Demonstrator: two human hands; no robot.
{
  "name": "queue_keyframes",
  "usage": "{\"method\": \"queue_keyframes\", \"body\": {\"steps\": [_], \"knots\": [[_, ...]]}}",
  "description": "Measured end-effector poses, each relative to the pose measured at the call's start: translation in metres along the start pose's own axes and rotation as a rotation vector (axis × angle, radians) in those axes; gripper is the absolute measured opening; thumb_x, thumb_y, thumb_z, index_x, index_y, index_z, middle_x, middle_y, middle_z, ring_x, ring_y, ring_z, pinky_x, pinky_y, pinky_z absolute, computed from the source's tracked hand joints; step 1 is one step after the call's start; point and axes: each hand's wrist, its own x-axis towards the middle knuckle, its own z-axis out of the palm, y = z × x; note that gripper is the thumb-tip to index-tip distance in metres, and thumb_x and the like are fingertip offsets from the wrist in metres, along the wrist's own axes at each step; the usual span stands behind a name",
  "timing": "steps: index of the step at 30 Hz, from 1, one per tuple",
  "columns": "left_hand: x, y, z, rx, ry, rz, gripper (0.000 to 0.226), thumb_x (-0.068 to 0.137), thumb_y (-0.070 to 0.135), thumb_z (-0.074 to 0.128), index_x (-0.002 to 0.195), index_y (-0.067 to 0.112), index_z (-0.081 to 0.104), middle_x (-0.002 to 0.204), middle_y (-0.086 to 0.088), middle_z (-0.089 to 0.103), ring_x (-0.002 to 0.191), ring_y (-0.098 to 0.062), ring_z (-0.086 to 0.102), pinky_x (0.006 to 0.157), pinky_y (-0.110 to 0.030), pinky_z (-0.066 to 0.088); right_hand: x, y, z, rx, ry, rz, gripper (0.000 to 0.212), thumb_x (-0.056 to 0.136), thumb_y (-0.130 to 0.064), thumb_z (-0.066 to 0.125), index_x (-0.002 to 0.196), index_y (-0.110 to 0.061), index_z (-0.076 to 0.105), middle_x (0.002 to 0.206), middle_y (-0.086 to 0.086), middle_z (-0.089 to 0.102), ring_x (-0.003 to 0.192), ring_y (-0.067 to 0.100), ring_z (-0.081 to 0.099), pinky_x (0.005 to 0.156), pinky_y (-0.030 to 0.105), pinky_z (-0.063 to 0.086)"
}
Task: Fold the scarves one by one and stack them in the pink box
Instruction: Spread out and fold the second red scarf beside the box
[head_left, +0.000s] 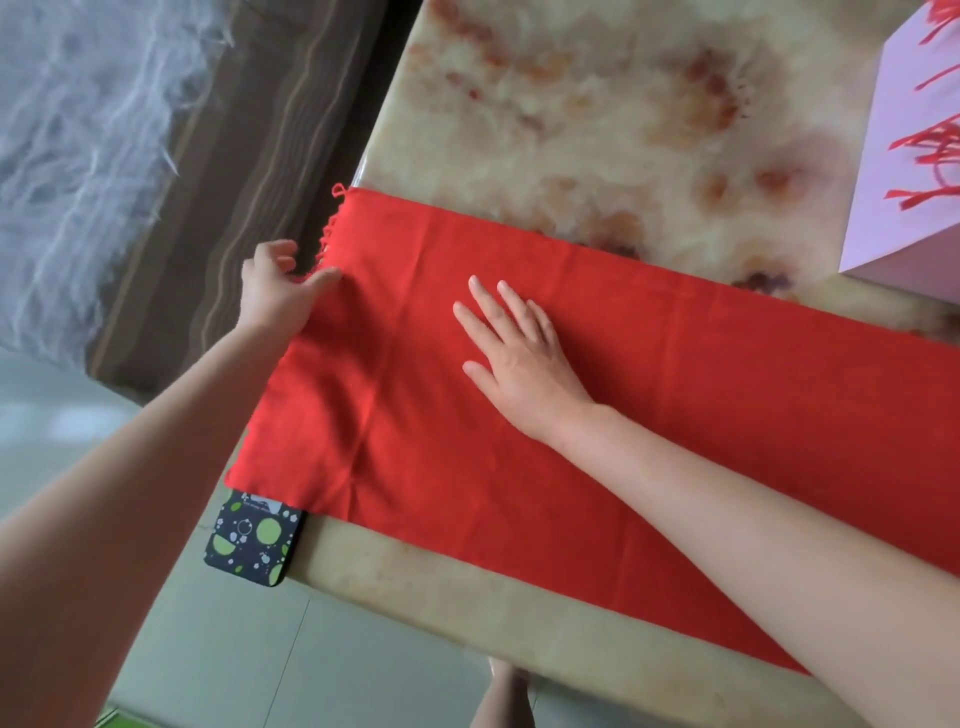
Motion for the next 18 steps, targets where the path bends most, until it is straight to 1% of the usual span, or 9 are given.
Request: {"method": "queue_keyframes", "body": {"steps": [2,5,8,9,11,13,15,17,18], "knots": [[-0.023,-0.022,-0.013,0.054,-0.07,0.02,0.063,0.071,0.048,0.077,0.122,0.017,0.057,0.124,-0.004,0.058,0.115,-0.018,0.054,0.104,-0.036,0.04,-0.024,-0.016,0.013,0.021,-0.024,-0.088,0.06,0.098,-0.034,0.042,0.151,-0.023,0.017,0.16,-0.002,-0.003,0.147,0.021,-0.004,0.117,0.036,-0.003],[-0.055,-0.06,-0.034,0.036,-0.119,-0.045,0.054,0.071,0.037,0.081,0.115,0.013,0.061,0.107,-0.001,0.062,0.102,-0.017,0.058,0.094,-0.031,0.044,-0.058,-0.038,0.04,0.035,-0.086,-0.162,0.063,0.095,-0.034,0.048,0.151,-0.022,0.02,0.16,-0.001,0.0,0.147,0.022,0.0,0.118,0.038,0.001],[-0.072,-0.097,-0.054,-0.014,-0.211,-0.159,0.071,0.061,0.053,0.082,0.114,0.009,0.062,0.106,-0.006,0.068,0.1,-0.018,0.064,0.082,-0.026,0.044,-0.082,-0.055,0.058,0.015,-0.118,-0.156,0.062,0.091,-0.034,0.052,0.148,-0.02,0.031,0.16,0.003,0.009,0.146,0.025,0.011,0.117,0.042,0.01],[-0.077,-0.103,-0.059,-0.015,-0.235,-0.179,0.068,0.064,0.051,0.081,0.115,0.009,0.063,0.106,-0.007,0.069,0.1,-0.018,0.064,0.081,-0.025,0.044,-0.087,-0.059,0.061,0.012,-0.113,-0.147,0.062,0.09,-0.035,0.052,0.146,-0.019,0.034,0.159,0.003,0.011,0.146,0.025,0.014,0.116,0.042,0.011],[-0.085,-0.111,-0.065,-0.033,-0.235,-0.211,0.048,0.075,0.034,0.078,0.114,0.01,0.064,0.104,-0.007,0.068,0.094,-0.014,0.064,0.08,-0.021,0.044,-0.093,-0.066,0.061,0.047,-0.12,-0.146,0.06,0.09,-0.033,0.05,0.146,-0.018,0.034,0.16,0.003,0.009,0.146,0.026,0.012,0.115,0.04,0.003],[-0.09,-0.113,-0.064,-0.064,-0.225,-0.2,0.034,0.077,0.021,0.076,0.108,0.011,0.065,0.099,-0.008,0.067,0.075,0.0,0.064,0.068,-0.008,0.046,-0.096,-0.068,0.059,0.09,-0.125,-0.155,0.056,0.093,-0.03,0.049,0.146,-0.017,0.034,0.16,0.002,0.004,0.147,0.025,0.006,0.114,0.038,-0.003],[-0.092,-0.115,-0.062,-0.082,-0.192,-0.176,0.028,0.077,0.017,0.076,0.102,0.009,0.066,0.091,-0.009,0.066,0.057,0.01,0.059,0.054,0.0,0.041,-0.098,-0.067,0.056,0.102,-0.128,-0.152,0.055,0.095,-0.027,0.049,0.146,-0.016,0.034,0.16,0.002,0.002,0.147,0.024,0.004,0.115,0.038,-0.006],[-0.093,-0.113,-0.06,-0.089,-0.14,-0.161,0.024,0.075,0.017,0.077,0.095,0.009,0.067,0.084,-0.007,0.065,0.055,0.009,0.058,0.054,-0.001,0.042,-0.098,-0.066,0.055,0.099,-0.137,-0.142,0.055,0.095,-0.026,0.048,0.147,-0.018,0.032,0.16,0.002,0.001,0.147,0.023,0.002,0.114,0.037,-0.007],[-0.095,-0.111,-0.059,-0.095,-0.112,-0.145,0.019,0.075,0.017,0.078,0.089,0.012,0.067,0.084,-0.008,0.065,0.058,0.005,0.06,0.06,-0.004,0.046,-0.099,-0.066,0.054,0.094,-0.144,-0.139,0.055,0.096,-0.025,0.047,0.148,-0.019,0.03,0.16,0.002,-0.001,0.147,0.022,0.0,0.114,0.036,-0.009]]}}
